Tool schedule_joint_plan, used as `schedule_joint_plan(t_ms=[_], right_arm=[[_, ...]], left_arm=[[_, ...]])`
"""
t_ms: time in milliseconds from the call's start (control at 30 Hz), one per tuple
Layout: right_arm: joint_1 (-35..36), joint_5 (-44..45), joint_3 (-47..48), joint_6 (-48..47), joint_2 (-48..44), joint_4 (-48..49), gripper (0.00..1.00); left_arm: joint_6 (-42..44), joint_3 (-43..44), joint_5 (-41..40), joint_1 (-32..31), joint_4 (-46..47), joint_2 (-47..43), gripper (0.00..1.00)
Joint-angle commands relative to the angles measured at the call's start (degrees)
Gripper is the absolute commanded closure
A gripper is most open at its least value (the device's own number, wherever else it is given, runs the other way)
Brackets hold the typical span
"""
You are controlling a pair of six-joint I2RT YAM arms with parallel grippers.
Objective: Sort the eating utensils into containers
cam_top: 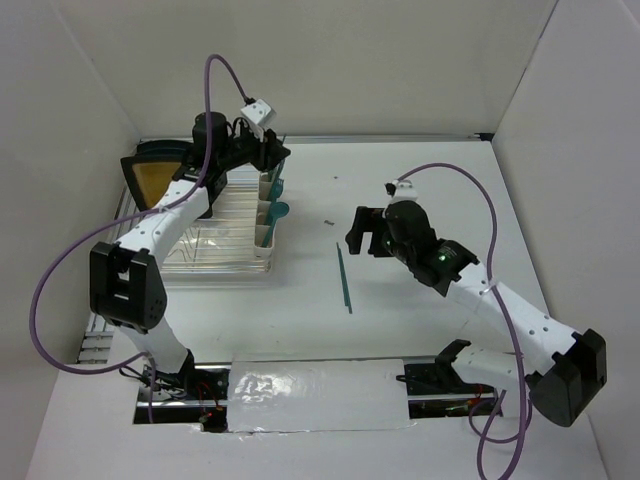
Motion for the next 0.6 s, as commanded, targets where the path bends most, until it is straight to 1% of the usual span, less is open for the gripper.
schedule_joint_plan(t_ms=[0, 33, 67, 200, 300, 333, 433, 467, 533, 567], right_arm=[[-0.1, -2.5, -1.1, -0.7, 1.7, 3.0, 0.0], [-0.1, -2.5, -1.1, -0.3, 2.5, 3.0, 0.0], [0.1, -2.5, -1.8, 0.2, 3.2, 3.0, 0.0], [0.0, -2.5, -3.9, 2.3, 4.3, 4.1, 0.0], [0.2, -2.5, -4.9, 3.7, 5.8, 5.4, 0.03], [0.3, -2.5, -5.8, 3.8, 6.4, 6.1, 0.08], [1.0, -3.0, -6.6, 3.8, 9.6, 7.6, 0.2], [1.4, -3.0, -6.6, 3.8, 12.0, 7.6, 0.27], [2.3, -2.5, -6.1, 3.7, 14.4, 7.6, 0.33], [2.4, -1.9, -5.4, 3.7, 16.5, 7.6, 0.38]], left_arm=[[1.5, 2.4, -1.5, 0.0, 2.0, -2.9, 0.44], [1.3, 2.6, -1.7, -0.1, 1.7, -3.8, 0.29], [1.2, 2.6, -2.1, -0.1, 1.6, -4.0, 0.25], [-0.4, 3.1, -4.3, -0.2, 0.5, -6.2, 0.24], [-1.0, 3.0, -5.3, 0.0, -1.4, -9.0, 0.24], [-1.4, 2.9, -5.5, -0.1, -2.7, -10.4, 0.24], [-2.9, 2.5, -3.7, -0.2, -5.7, -14.4, 0.23], [-2.9, 1.9, -3.8, -0.1, -6.0, -15.4, 0.23], [-5.2, -0.4, -2.8, -0.1, -6.1, -17.8, 0.23], [-5.9, -1.3, -2.5, -0.1, -6.2, -20.3, 0.23]])
